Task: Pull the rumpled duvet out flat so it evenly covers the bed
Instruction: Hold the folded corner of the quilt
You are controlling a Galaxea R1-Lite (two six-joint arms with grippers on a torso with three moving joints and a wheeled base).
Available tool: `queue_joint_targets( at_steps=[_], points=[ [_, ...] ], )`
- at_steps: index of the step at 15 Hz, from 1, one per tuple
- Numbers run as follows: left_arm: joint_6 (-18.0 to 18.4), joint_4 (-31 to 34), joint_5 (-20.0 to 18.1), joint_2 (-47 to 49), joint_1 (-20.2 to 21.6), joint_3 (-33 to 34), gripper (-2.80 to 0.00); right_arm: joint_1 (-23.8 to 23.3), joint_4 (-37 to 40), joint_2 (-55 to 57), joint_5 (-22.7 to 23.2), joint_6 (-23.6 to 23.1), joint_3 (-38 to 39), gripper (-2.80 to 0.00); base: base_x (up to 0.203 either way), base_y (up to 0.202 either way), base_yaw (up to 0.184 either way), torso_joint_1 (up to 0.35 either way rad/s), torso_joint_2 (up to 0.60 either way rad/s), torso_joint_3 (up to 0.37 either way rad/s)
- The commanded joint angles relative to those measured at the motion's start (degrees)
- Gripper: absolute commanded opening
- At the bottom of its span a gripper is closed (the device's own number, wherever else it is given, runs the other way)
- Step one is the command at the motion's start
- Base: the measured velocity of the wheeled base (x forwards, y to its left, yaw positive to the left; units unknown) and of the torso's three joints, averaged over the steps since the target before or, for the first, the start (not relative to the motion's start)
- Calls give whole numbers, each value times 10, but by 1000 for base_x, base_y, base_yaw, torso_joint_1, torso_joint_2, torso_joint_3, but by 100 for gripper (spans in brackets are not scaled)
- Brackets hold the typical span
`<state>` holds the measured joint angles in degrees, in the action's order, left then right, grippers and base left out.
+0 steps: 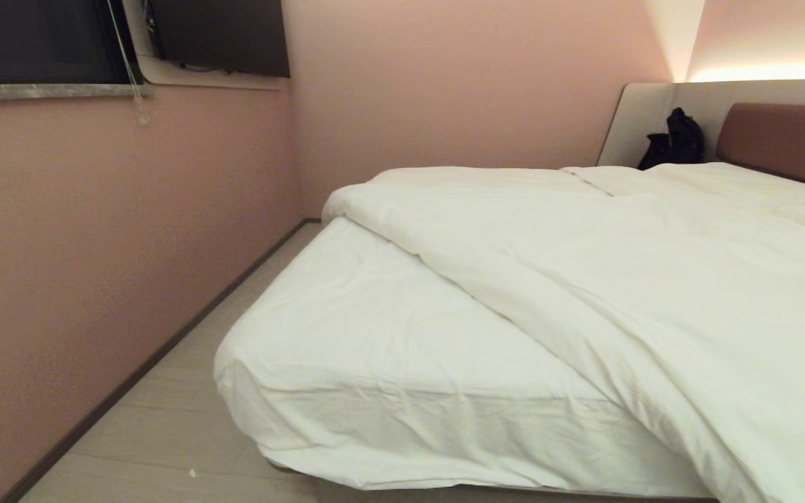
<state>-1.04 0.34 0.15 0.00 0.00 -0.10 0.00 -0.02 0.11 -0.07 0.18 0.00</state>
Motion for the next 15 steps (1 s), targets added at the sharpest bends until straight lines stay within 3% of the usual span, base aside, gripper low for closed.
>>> queue_joint_targets(
  at_steps=[1, 15],
  points=[
    [0, 0, 0, 1, 0, 0, -280, 0, 0, 0, 0, 0, -1, -280, 0, -195, -2, 2, 7, 2],
    [-1, 0, 0, 1, 0, 0, -280, 0, 0, 0, 1, 0, 0, -280, 0, -194, 0, 3, 2, 3]
  ],
)
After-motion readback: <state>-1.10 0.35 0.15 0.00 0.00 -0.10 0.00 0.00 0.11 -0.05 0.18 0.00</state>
